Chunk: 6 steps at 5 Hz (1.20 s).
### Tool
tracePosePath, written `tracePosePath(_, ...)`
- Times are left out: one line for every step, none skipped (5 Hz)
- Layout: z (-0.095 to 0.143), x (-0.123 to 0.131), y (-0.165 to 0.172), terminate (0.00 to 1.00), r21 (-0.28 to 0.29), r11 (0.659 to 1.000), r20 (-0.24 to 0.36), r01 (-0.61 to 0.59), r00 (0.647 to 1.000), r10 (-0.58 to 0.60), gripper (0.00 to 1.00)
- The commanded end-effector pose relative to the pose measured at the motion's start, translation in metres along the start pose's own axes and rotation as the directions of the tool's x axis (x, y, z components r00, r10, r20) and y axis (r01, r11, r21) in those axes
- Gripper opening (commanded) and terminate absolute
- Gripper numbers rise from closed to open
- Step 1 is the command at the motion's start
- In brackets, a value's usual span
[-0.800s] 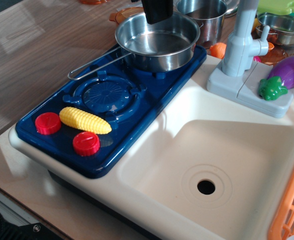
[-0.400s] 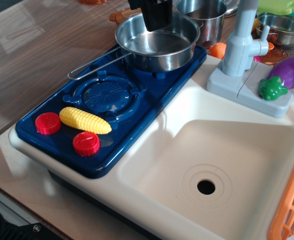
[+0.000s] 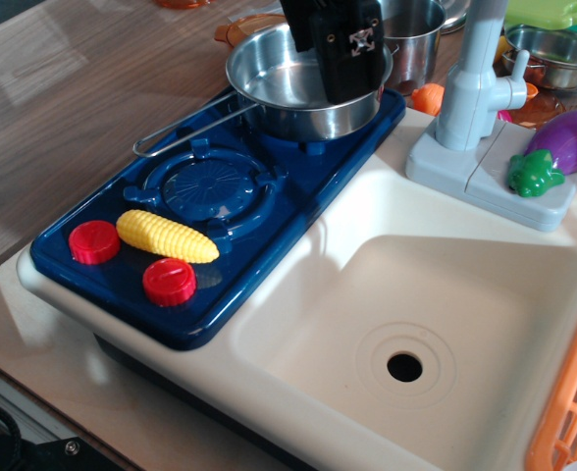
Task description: Put pan from stove to sink
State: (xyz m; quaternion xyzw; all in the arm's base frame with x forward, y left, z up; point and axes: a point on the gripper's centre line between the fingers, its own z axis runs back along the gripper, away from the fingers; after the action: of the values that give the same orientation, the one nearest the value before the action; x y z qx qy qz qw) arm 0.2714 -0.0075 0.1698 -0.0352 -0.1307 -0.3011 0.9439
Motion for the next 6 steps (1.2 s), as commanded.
tracePosePath(-0.005,0.005,0.000,0.00,0.026,1.000,0.091,0.000,0.996,-0.003,1.00)
tracePosePath(-0.016,0.003,0.003,0.00,0.005,1.000,0.109,-0.001,0.994,0.000,1.00)
tracePosePath(-0.023,-0.002,0.006,0.00,0.001,1.000,0.118,-0.009,0.993,0.009,1.00)
tracePosePath(-0.033,-0.008,0.008,0.00,0.004,1.000,0.138,-0.025,0.990,0.024,0.00)
tracePosePath(-0.037,-0.012,0.005,0.00,0.018,0.999,0.157,-0.033,0.987,0.030,0.00)
tracePosePath(-0.036,-0.012,0.002,0.00,0.043,0.998,0.155,-0.036,0.988,0.029,0.00)
